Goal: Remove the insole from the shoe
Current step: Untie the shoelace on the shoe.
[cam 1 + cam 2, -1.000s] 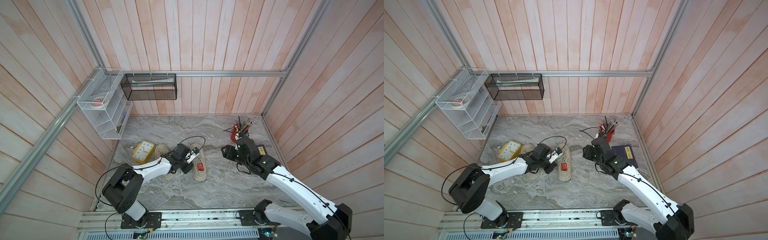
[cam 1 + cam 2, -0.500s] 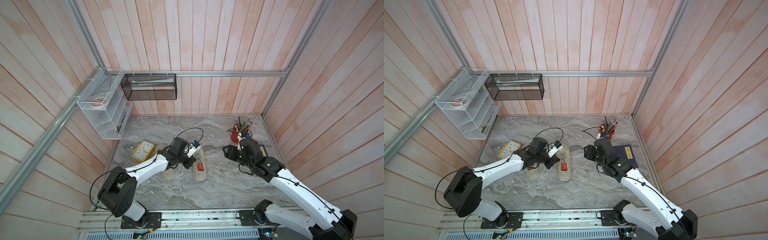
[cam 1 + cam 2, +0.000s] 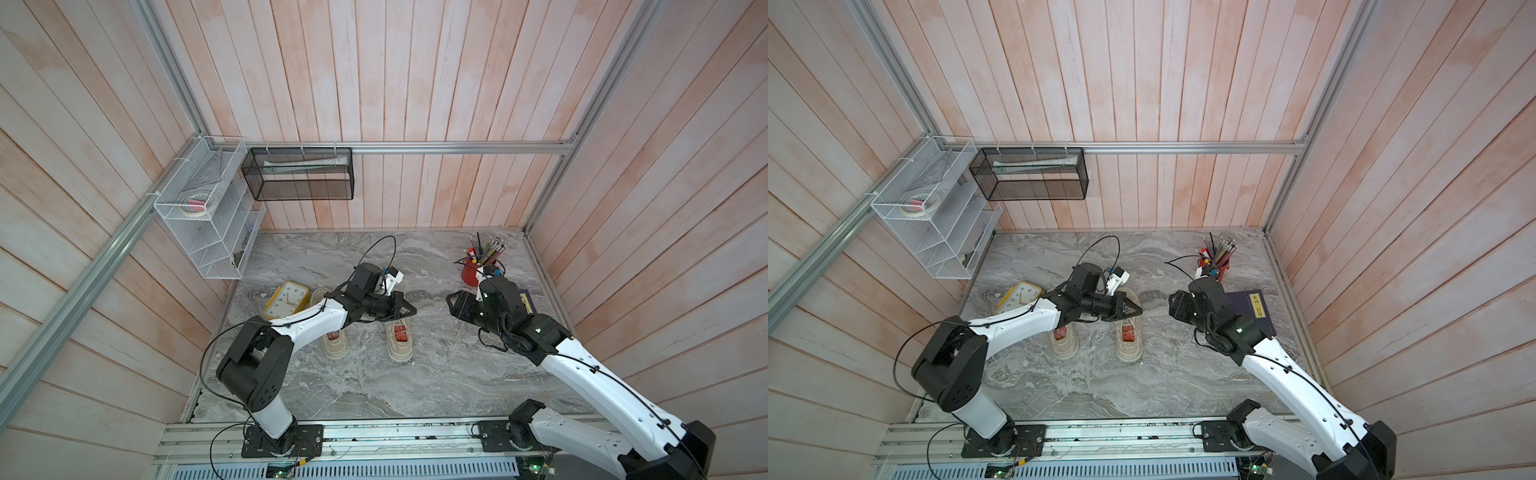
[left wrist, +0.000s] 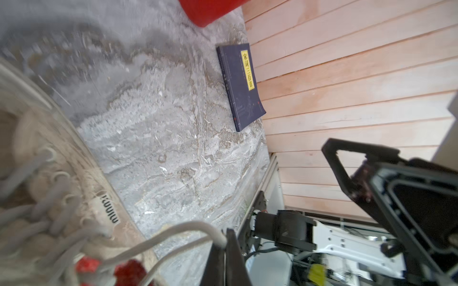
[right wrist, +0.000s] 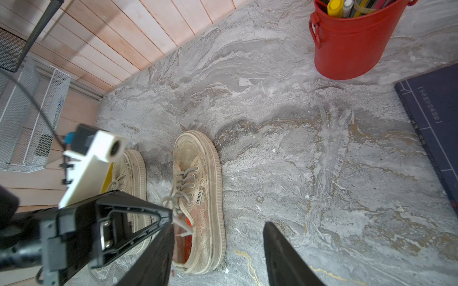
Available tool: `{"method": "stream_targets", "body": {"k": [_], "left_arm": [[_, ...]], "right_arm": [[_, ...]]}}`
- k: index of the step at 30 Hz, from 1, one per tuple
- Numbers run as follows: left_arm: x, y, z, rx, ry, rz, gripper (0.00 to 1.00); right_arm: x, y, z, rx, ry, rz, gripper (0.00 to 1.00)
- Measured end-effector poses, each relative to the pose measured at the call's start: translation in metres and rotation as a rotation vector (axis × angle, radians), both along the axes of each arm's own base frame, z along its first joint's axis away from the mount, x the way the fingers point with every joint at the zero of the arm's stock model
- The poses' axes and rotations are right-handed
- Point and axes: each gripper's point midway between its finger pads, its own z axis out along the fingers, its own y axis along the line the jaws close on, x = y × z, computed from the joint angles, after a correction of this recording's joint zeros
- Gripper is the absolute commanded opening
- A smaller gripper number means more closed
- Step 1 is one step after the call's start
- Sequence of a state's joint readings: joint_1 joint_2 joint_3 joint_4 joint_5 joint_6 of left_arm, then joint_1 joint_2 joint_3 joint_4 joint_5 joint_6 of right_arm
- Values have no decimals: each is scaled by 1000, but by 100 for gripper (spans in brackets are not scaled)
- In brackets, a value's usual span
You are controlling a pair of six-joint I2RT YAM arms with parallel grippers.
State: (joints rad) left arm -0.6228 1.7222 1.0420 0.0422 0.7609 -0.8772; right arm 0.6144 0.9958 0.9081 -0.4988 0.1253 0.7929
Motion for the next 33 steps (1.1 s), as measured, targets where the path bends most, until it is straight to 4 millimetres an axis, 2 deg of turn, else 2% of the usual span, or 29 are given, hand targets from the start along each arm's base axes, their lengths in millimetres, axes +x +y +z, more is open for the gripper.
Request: {"method": "stream_targets", "body": {"k": [2,4,5,6,9,12,14,16,19,21,24,27,33], "left_arm": [[4,-6,-15,-33,118,56,1],[8,-12,-23,-64,206,107,7],[12,-16,-24,-85,237,131,18],[16,-19,-22,-105,252,148,33],[32,-29,-5,-149,255,194,56],[49,-32,19,-182,188,236,66],[57,-28,32,-176,133,272,71],[62,-17,41,-145,77,320,73],[70,11,61,-89,-27,419,74],[76,41,76,-54,-98,503,73],[80,88,84,4,-166,617,72],[78,123,72,81,-178,686,72],[36,153,28,210,-119,687,70]], "right_arm": [[0,0,-1,-1,3,0,59],[-1,-1,0,0,4,-1,59],[-2,-1,0,1,5,-2,59],[-2,-1,0,6,5,-4,59],[-3,-1,1,15,9,-3,59],[-5,0,0,18,18,4,58],[-6,2,-2,24,28,10,57],[-6,6,-4,41,48,15,56],[-8,21,-12,77,93,33,56],[-11,42,-20,119,137,60,55],[-15,77,-34,210,225,84,56],[-18,104,-51,323,328,51,57],[-34,128,-81,570,483,-97,60]]}}
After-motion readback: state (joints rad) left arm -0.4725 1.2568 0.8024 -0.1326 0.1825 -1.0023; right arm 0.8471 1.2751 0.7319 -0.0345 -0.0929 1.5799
